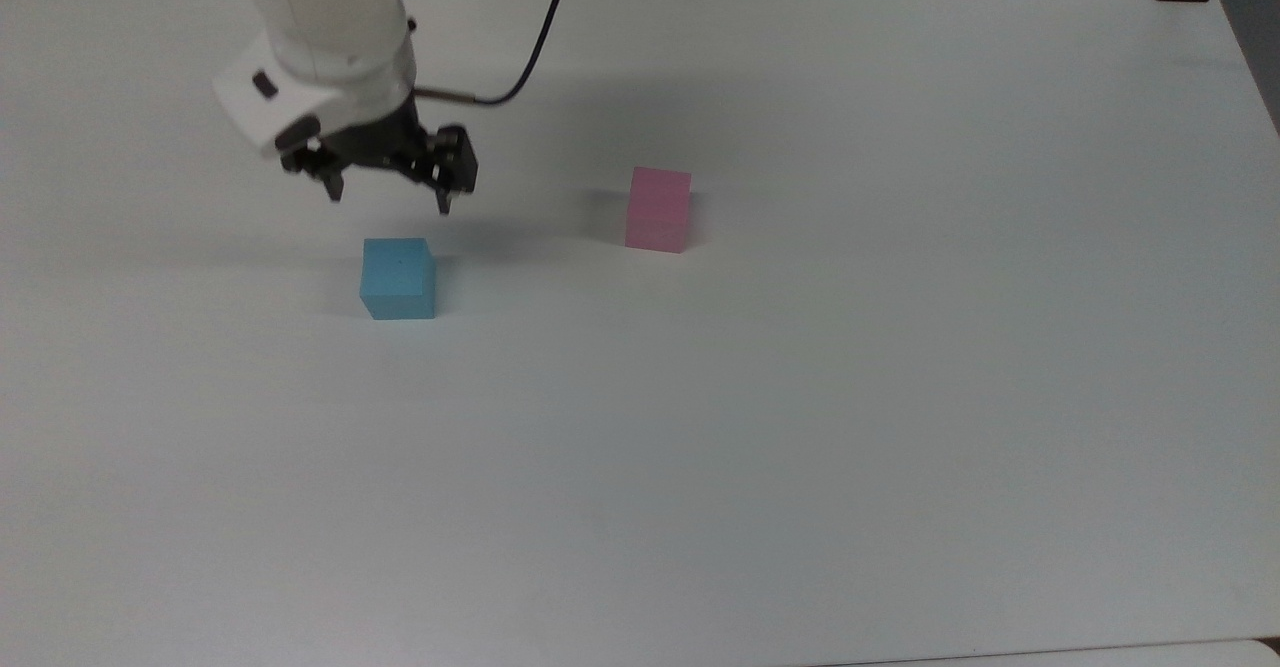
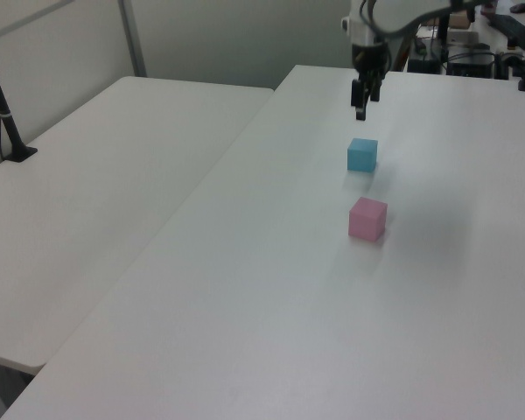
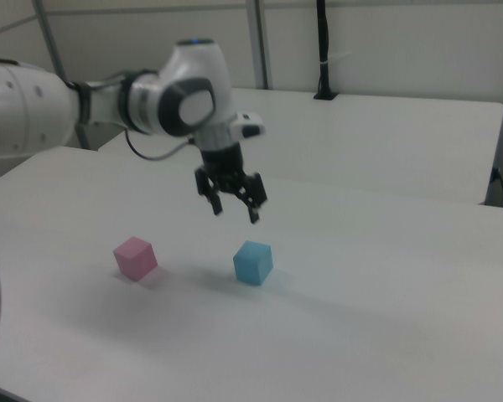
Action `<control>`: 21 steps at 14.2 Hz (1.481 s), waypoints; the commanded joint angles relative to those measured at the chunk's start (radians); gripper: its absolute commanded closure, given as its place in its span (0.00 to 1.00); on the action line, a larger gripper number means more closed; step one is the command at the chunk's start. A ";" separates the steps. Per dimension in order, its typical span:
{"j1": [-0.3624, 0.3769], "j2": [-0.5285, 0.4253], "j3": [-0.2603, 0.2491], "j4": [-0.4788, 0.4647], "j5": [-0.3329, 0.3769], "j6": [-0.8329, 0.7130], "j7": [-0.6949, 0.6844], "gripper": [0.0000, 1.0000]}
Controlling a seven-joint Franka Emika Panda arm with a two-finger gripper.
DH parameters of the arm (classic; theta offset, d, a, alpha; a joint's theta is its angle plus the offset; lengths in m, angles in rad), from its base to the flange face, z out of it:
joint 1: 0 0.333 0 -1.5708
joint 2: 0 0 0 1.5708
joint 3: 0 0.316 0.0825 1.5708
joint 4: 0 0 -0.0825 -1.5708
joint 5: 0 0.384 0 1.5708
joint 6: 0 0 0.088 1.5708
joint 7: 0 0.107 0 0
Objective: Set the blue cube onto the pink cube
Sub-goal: 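Close the gripper around the light-blue cube, then lift the light-blue cube and carry it toward the pink cube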
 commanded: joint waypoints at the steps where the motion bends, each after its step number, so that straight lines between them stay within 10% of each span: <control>1: 0.025 0.106 -0.056 0.009 -0.004 0.099 -0.086 0.00; 9: 0.062 0.171 -0.060 -0.031 -0.011 0.139 -0.094 0.04; 12: 0.058 0.154 -0.063 -0.031 -0.008 0.124 -0.172 0.89; 21: 0.234 -0.131 -0.048 -0.166 0.023 -0.004 0.023 0.89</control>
